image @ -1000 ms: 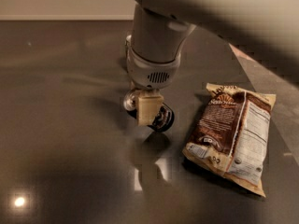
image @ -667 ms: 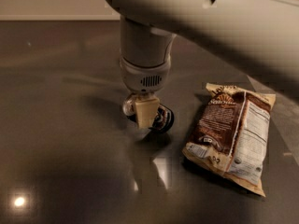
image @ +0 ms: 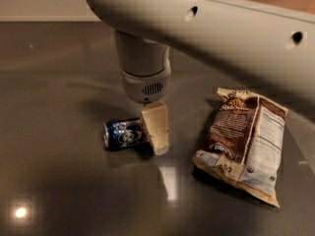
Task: Knock pepsi can over
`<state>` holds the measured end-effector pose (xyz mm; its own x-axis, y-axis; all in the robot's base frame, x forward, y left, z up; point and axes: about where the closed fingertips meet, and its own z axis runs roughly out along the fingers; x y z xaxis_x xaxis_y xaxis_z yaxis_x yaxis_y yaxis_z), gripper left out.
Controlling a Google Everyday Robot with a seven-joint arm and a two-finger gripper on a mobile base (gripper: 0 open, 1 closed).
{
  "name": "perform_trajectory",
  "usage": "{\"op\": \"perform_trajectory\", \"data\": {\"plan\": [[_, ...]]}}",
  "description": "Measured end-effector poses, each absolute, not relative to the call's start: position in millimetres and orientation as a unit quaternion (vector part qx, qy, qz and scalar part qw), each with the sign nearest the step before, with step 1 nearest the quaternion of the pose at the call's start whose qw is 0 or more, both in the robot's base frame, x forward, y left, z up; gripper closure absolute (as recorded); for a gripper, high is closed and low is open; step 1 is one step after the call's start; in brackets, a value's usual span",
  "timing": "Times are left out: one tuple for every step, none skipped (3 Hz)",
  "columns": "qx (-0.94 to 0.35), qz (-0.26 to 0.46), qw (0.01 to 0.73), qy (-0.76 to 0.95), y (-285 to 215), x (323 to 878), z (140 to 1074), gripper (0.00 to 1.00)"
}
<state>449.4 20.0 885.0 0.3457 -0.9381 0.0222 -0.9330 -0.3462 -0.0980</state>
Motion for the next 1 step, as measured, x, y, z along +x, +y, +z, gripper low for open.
{"op": "perform_trajectory", "data": {"plan": [[-0.82, -0.037, 0.034, 0.571, 20.0, 449.4, 885.1, 0.0]]}}
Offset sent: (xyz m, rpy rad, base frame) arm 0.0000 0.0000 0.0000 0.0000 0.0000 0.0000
